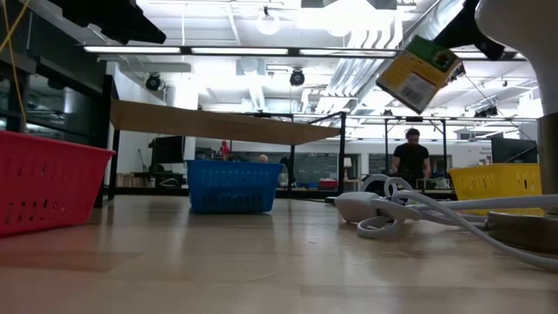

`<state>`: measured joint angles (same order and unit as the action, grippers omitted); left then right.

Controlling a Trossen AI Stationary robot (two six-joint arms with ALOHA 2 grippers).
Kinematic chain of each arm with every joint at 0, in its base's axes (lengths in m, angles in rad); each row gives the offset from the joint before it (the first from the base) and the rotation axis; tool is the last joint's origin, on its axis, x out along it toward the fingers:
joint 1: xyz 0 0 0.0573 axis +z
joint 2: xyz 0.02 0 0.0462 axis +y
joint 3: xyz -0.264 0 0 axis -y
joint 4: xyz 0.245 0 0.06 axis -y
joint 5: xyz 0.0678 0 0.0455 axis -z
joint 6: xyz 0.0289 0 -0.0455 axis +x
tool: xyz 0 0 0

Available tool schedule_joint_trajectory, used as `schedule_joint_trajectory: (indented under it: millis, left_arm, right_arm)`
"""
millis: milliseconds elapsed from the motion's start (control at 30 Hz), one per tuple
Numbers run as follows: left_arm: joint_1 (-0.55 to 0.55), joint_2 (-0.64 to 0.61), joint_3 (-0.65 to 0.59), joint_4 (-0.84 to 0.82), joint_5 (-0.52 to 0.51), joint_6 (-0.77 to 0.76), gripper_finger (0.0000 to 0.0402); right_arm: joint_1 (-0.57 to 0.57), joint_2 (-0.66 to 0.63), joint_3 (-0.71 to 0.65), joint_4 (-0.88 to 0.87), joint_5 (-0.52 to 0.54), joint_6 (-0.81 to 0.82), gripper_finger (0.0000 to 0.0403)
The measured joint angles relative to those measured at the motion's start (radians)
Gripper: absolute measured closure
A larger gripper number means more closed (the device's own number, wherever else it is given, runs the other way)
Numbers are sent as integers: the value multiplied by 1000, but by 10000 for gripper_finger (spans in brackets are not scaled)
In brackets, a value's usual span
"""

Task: Pick & Place Office Desk Supplies
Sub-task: Put the yellow pack of crayon into the blue bin

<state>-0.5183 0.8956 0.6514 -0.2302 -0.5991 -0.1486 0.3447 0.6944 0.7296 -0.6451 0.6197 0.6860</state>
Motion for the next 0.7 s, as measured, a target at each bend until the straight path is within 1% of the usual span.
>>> schedule_joint_trajectory:
  millis: [233,433,600,700]
  left_arm:
    - [0,0,0,0,0,0,309]
    - [0,0,0,0,0,0,309]
    - [0,0,0,0,0,0,309]
    - [0,0,0,0,0,0,309]
  right_arm:
    - [-155,66,0,106,-150,-127,400]
    - [-263,147,0,203,-274,-223,400]
    - [-317,223,0,295,-370,-300,400]
    - [-327,255,0,344,-401,-355,400]
